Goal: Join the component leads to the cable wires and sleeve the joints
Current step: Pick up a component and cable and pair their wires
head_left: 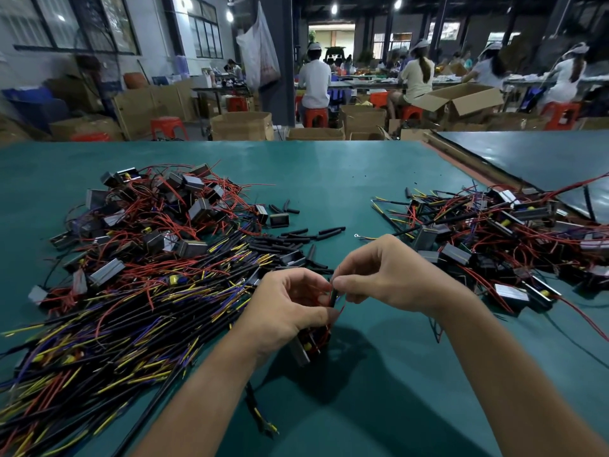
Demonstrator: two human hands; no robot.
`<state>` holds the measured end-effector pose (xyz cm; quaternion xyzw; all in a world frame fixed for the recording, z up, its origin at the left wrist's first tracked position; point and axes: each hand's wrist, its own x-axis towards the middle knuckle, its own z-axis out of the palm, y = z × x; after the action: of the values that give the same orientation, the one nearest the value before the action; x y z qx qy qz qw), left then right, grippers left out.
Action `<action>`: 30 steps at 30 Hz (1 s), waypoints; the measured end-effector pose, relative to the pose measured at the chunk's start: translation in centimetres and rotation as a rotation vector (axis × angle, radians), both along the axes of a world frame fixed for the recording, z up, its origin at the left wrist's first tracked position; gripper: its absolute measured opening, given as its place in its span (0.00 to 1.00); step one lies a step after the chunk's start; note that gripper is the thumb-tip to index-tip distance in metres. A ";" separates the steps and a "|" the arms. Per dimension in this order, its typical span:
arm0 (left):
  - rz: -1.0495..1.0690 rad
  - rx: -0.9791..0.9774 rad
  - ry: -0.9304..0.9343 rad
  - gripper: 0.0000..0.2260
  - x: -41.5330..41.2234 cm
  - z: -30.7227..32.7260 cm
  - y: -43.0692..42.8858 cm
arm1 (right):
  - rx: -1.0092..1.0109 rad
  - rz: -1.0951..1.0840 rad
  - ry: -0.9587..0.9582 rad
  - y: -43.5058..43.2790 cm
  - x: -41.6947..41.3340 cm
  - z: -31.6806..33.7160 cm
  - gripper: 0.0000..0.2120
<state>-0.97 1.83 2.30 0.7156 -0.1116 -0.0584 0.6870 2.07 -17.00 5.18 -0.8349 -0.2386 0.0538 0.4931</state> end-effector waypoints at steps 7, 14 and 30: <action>0.046 -0.023 -0.036 0.09 0.1 -0.1 -0.2 | 0.027 -0.035 0.000 0.6 0.1 0.0 0.06; 0.044 0.115 -0.088 0.12 -0.1 -0.2 -0.6 | 0.018 -0.102 -0.088 0.0 0.0 0.2 0.07; 0.077 0.242 -0.111 0.15 0.6 -1.3 -0.4 | -0.165 -0.371 -0.028 5.9 9.9 -0.6 0.10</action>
<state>-0.42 1.45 0.97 0.7991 -0.1141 -0.0052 0.5902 11.93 -11.14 4.59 -0.9027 -0.0825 -0.0301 0.4212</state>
